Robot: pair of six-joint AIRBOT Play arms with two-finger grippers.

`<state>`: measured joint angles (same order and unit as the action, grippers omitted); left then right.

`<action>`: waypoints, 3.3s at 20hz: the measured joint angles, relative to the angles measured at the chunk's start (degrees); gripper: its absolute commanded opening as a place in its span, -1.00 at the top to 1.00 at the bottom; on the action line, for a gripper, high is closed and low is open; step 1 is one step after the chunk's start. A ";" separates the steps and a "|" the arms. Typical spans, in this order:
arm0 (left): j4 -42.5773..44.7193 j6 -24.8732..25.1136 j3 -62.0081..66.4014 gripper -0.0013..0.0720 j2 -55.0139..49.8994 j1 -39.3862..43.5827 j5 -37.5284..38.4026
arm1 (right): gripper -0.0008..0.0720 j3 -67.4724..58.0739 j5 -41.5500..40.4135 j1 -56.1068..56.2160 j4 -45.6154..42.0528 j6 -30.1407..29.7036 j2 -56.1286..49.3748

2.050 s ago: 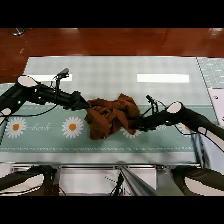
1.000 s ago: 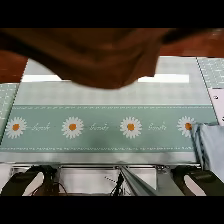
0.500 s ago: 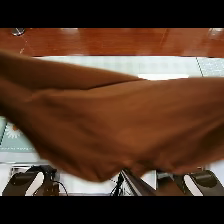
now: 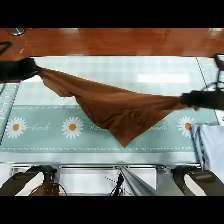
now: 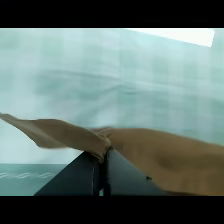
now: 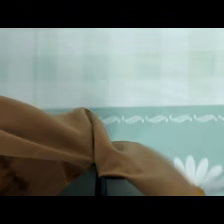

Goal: Fold the shirts.

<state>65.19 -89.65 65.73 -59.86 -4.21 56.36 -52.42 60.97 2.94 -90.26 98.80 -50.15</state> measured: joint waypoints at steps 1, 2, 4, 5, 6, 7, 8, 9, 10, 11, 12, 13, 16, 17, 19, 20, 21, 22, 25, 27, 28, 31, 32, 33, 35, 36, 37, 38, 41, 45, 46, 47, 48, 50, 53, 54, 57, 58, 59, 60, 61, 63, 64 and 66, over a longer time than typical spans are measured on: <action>-2.14 -0.09 -0.28 0.91 -2.54 0.20 -0.15 | 0.92 -0.74 -1.75 -1.29 0.13 0.35 -4.79; -3.61 -0.15 -0.52 0.91 -4.72 0.57 -0.68 | 0.92 -1.73 -3.17 -2.69 0.70 0.61 -9.18; -5.97 -0.13 -0.76 0.37 -8.26 1.77 -0.63 | 0.92 -3.78 -4.31 -5.64 3.19 0.50 -17.18; -6.45 -0.11 -0.87 -0.52 -9.81 2.47 -0.09 | 0.90 -4.70 -4.55 -6.97 5.29 -0.26 -20.28; -7.08 -0.11 -0.92 -0.95 -10.99 3.13 0.46 | 0.51 -5.60 -4.61 -8.35 7.93 -1.42 -23.04; -7.50 -0.11 -0.94 -0.95 -11.98 3.69 1.14 | -0.44 -6.40 -4.68 -9.55 10.62 -2.29 -24.98; -7.58 0.33 -1.01 -0.95 -12.83 4.15 2.62 | -0.73 -7.32 -4.61 -10.86 13.35 -3.15 -26.58; -7.28 0.81 -1.01 -0.95 -13.33 4.28 4.35 | -0.72 -8.61 -4.02 -12.28 15.69 -4.17 -27.67; -6.29 1.20 -1.01 -0.95 -13.46 4.13 6.05 | -0.73 -10.29 -3.13 -13.86 17.29 -5.31 -28.44; -4.90 1.44 -1.05 -0.95 -13.35 3.39 8.66 | -0.72 -12.41 -1.01 -15.80 18.40 -6.75 -28.96; -2.95 1.70 -1.09 -0.95 -12.92 2.25 10.45 | -0.72 -14.38 1.05 -17.88 19.32 -8.33 -29.09; -1.42 1.92 -1.49 -0.95 -12.02 0.59 12.55 | -0.72 -15.85 2.95 -20.28 19.76 -9.88 -28.85; 0.37 2.91 -6.73 -0.95 -7.30 -5.46 15.65 | -0.72 -15.76 5.60 -29.07 20.04 -12.96 -25.64; -0.59 3.69 -10.08 -0.95 -5.31 -7.50 15.69 | -0.72 -13.49 5.40 -31.93 20.59 -13.55 -23.91; -7.78 7.21 -18.23 -0.95 -1.66 -9.90 15.98 | -0.72 -6.71 2.69 -36.30 22.60 -14.36 -20.20; -12.13 9.29 -22.34 -0.95 -0.24 -10.16 16.09 | -0.72 -2.91 1.09 -37.66 23.93 -14.86 -18.36; -16.79 11.37 -26.58 -0.95 0.87 -9.79 15.61 | -0.72 0.98 -0.50 -38.62 25.64 -15.54 -16.72; -20.81 12.96 -30.12 -0.95 1.60 -8.72 14.40 | -0.72 4.76 -1.99 -39.41 27.78 -16.59 -15.21; -30.14 15.87 -37.94 -0.95 2.14 -1.66 8.37 | -0.72 12.87 -5.01 -40.57 34.77 -20.09 -12.55; -34.75 16.79 -40.28 -0.95 1.22 4.35 3.19 | -0.72 15.47 -5.84 -40.92 37.44 -21.51 -11.72; -37.16 17.09 -40.98 -0.95 0.42 7.37 0.24 | -0.72 16.20 -6.21 -41.00 38.56 -22.01 -11.43; -43.06 17.73 -41.46 -0.94 -3.08 14.01 -6.10 | -0.72 17.51 -6.58 -41.20 40.17 -23.04 -10.97; -44.30 17.94 -41.07 -0.94 -4.57 15.69 -7.48 | -0.72 17.75 -6.62 -41.20 40.50 -23.34 -10.88; -45.38 18.34 -40.48 -0.94 -5.90 17.00 -8.41 | -0.72 17.88 -6.60 -41.24 40.63 -23.63 -10.84; -46.75 19.12 -38.91 -0.94 -8.68 19.26 -9.75 | -0.72 18.10 -6.67 -41.24 40.85 -24.06 -10.78; -47.47 19.32 -37.94 -0.94 -10.03 20.17 -10.10 | -0.72 18.14 -6.47 -41.24 41.00 -24.26 -10.73; -47.78 19.47 -37.11 -0.94 -11.30 21.00 -10.34 | -0.72 18.14 -6.40 -41.24 41.11 -24.48 -10.73; -48.17 19.63 -36.26 -0.94 -12.59 21.77 -10.58 | -0.72 18.21 -6.27 -41.24 41.16 -24.72 -10.73; -49.59 19.82 -34.25 -0.94 -15.76 23.23 -11.04 | -0.72 18.25 -5.66 -41.24 41.20 -25.29 -10.73; -52.37 20.06 -32.46 0.17 -18.69 24.00 -11.04 | -0.72 18.25 -5.35 -41.24 41.24 -25.51 -10.73; -52.57 20.37 -31.98 0.90 -19.17 24.17 -11.74 | -0.72 18.25 -5.38 -41.24 41.24 -25.53 -10.73; -53.35 20.96 -31.39 0.91 -19.39 24.37 -11.52 | -0.72 18.25 -5.33 -41.24 41.27 -25.55 -10.73; -54.05 22.05 -30.69 0.91 -19.67 24.59 -11.47 | -0.72 18.25 -5.31 -41.24 41.29 -25.55 -10.73; -54.58 23.58 -29.33 0.91 -19.93 24.87 -11.21 | -0.72 18.25 -5.33 -41.24 41.31 -25.55 -10.73; -55.06 24.90 -27.45 0.91 -20.13 25.09 -10.97 | -0.72 18.25 -6.19 -41.24 42.64 -25.49 -10.73; -55.08 25.22 -26.99 0.91 -20.15 25.11 -10.91 | -0.72 18.25 -6.60 -41.24 43.63 -25.55 -10.75; -55.23 25.66 -26.18 0.91 -20.20 25.16 -10.56 | -0.72 18.16 -7.61 -41.24 45.68 -25.81 -11.69; -55.36 25.73 -26.03 0.91 -20.20 25.16 -10.58 | -0.72 18.14 -7.74 -41.24 46.07 -25.90 -12.59; -55.34 25.83 -25.94 0.91 -20.20 25.16 -10.58 | -0.72 18.14 -7.93 -41.24 46.60 -25.99 -13.66; -55.34 25.86 -25.86 0.91 -20.22 25.16 -10.47 | -0.72 18.01 -8.13 -41.24 47.17 -26.32 -15.04; -55.34 25.88 -25.81 0.91 -20.22 25.16 -10.25 | -0.72 17.75 -8.37 -41.24 48.15 -26.77 -16.50; -55.34 25.92 -25.75 0.91 -20.22 25.20 -9.90 | -0.72 16.72 -8.46 -41.24 50.45 -27.71 -19.87; -55.34 25.94 -25.73 0.91 -20.22 25.22 -9.81 | -0.72 16.02 -8.09 -41.24 52.09 -28.46 -21.64; -55.34 25.99 -25.73 0.91 -20.22 25.27 -9.62 | -0.72 14.67 -7.21 -41.24 54.69 -29.53 -24.65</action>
<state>9.85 -63.66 40.01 -80.07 21.06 46.74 -37.76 53.76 -38.30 -35.57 69.28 -74.81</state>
